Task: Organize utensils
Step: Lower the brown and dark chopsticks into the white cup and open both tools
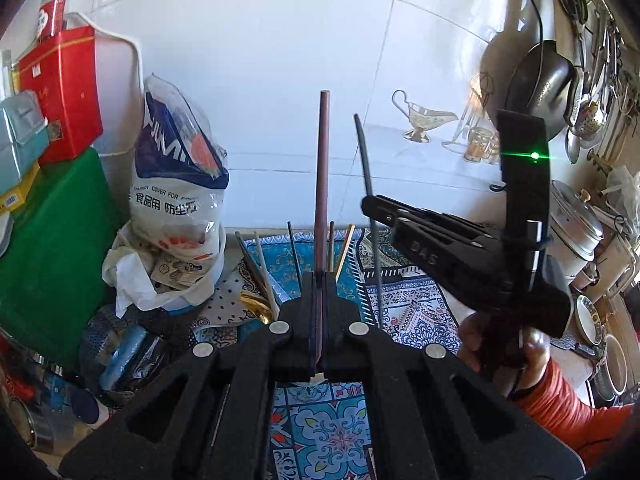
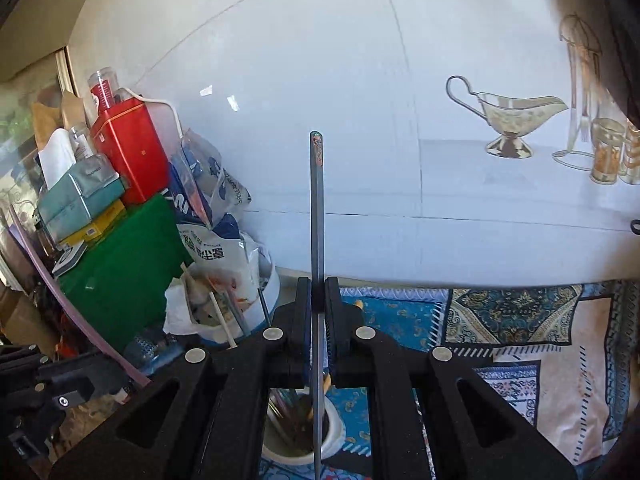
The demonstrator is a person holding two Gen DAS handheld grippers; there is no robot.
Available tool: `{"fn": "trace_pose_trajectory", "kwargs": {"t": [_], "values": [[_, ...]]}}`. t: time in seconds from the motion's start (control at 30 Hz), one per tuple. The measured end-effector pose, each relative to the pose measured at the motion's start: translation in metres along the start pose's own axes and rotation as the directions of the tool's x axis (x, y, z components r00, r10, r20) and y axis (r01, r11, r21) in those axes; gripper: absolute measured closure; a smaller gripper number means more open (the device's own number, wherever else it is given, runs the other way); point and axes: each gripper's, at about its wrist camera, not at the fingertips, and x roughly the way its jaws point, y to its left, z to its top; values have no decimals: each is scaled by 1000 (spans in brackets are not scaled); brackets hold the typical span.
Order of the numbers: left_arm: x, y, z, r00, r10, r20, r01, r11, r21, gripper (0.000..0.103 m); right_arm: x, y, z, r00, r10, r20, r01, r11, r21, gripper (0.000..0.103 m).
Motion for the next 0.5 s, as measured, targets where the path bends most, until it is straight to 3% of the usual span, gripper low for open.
{"fn": "trace_pose_trajectory", "kwargs": {"t": [0.3,0.5], "values": [[38,29,-7,997,-43,-61,40,998,-46,103,35,4,-22,998,-55,37,54,998,25,97],[65,36,-22,990,-53,-134,46,998,-51,103,39,3,-41,997,-74,-11,74,997,-15,97]]}}
